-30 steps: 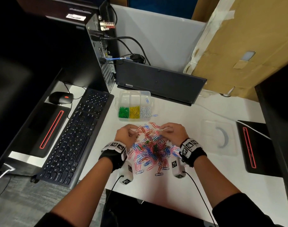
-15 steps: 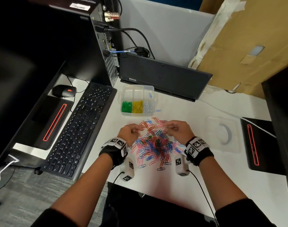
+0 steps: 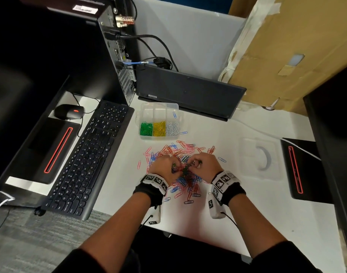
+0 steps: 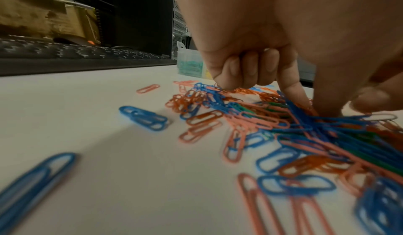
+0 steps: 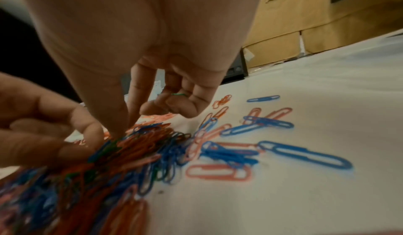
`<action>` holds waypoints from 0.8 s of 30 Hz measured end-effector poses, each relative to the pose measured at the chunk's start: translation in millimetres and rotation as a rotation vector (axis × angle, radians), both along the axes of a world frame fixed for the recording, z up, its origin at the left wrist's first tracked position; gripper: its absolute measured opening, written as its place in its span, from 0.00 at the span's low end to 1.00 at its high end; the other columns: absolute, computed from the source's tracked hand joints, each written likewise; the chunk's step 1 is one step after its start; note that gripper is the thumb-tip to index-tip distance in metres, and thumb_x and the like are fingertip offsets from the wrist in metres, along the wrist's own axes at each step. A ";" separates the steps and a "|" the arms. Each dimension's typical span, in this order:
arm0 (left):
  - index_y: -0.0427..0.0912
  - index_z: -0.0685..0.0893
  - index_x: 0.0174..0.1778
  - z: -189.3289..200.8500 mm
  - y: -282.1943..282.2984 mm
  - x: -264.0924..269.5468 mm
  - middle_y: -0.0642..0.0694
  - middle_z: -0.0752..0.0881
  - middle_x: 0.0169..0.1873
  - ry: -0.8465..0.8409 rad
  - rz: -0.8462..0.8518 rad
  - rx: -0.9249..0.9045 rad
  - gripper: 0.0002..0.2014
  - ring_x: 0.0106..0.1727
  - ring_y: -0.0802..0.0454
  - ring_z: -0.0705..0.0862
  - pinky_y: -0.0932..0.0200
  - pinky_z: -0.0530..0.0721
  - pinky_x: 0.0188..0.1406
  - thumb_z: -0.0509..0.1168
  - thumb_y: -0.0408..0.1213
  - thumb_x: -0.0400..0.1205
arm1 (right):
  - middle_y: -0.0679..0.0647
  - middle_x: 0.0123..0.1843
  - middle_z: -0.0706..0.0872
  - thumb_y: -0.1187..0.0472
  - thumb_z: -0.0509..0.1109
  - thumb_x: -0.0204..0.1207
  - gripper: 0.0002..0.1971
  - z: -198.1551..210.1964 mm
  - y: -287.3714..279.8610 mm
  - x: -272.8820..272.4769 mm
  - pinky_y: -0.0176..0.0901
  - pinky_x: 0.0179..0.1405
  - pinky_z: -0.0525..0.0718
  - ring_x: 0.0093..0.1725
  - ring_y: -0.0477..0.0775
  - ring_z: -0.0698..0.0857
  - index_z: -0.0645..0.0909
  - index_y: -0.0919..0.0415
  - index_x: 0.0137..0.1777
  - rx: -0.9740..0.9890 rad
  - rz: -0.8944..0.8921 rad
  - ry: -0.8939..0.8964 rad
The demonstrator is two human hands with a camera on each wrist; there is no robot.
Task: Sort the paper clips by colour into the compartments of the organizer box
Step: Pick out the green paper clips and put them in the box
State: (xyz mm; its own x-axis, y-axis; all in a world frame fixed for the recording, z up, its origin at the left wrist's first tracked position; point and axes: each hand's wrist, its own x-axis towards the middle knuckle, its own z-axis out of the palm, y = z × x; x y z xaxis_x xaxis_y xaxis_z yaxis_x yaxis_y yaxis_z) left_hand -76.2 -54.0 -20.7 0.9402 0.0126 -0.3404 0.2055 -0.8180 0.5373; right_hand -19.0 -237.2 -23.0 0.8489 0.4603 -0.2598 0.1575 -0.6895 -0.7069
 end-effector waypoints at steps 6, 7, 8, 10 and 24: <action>0.47 0.87 0.43 -1.0 6.1 -1.3 0.47 0.85 0.46 -0.030 0.001 -0.043 0.02 0.48 0.47 0.84 0.55 0.83 0.49 0.69 0.38 0.78 | 0.46 0.35 0.76 0.62 0.80 0.70 0.07 -8.1 14.5 -7.8 0.41 0.39 0.78 0.35 0.48 0.77 0.89 0.52 0.46 -0.126 0.103 -0.042; 0.45 0.88 0.43 -0.6 8.3 -0.9 0.48 0.86 0.45 -0.032 0.004 -0.061 0.03 0.47 0.49 0.84 0.55 0.83 0.49 0.69 0.37 0.79 | 0.46 0.34 0.77 0.62 0.80 0.70 0.06 -9.3 14.3 -8.4 0.41 0.38 0.77 0.33 0.47 0.77 0.89 0.53 0.45 -0.111 0.100 -0.044; 0.44 0.89 0.43 -0.3 10.6 -0.2 0.49 0.86 0.44 -0.044 0.009 -0.076 0.04 0.45 0.50 0.83 0.56 0.82 0.49 0.69 0.37 0.79 | 0.47 0.34 0.78 0.62 0.80 0.69 0.05 -10.6 13.2 -8.5 0.40 0.37 0.77 0.33 0.46 0.77 0.89 0.54 0.43 -0.091 0.091 -0.045; 0.44 0.89 0.45 0.8 15.9 1.6 0.53 0.83 0.43 -0.065 0.040 -0.073 0.04 0.43 0.55 0.80 0.62 0.79 0.47 0.69 0.39 0.80 | 0.48 0.34 0.81 0.63 0.81 0.69 0.04 -12.3 9.9 -8.2 0.36 0.36 0.77 0.32 0.44 0.77 0.88 0.56 0.40 -0.027 0.059 -0.037; 0.50 0.87 0.51 -2.9 15.0 8.3 0.47 0.87 0.52 -0.056 0.161 0.109 0.08 0.54 0.46 0.84 0.55 0.82 0.51 0.70 0.45 0.78 | 0.51 0.39 0.92 0.66 0.81 0.69 0.05 1.8 -2.3 -5.7 0.34 0.44 0.87 0.41 0.48 0.91 0.91 0.57 0.44 0.272 -0.162 0.251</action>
State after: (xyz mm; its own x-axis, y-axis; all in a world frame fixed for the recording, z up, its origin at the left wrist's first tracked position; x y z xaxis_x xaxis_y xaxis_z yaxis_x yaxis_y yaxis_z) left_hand -67.8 -39.0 -23.7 0.9403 0.1985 -0.2763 0.3110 -0.8307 0.4617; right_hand -24.7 -239.5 -21.1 0.8417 0.4060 -0.3560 -0.1391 -0.4740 -0.8695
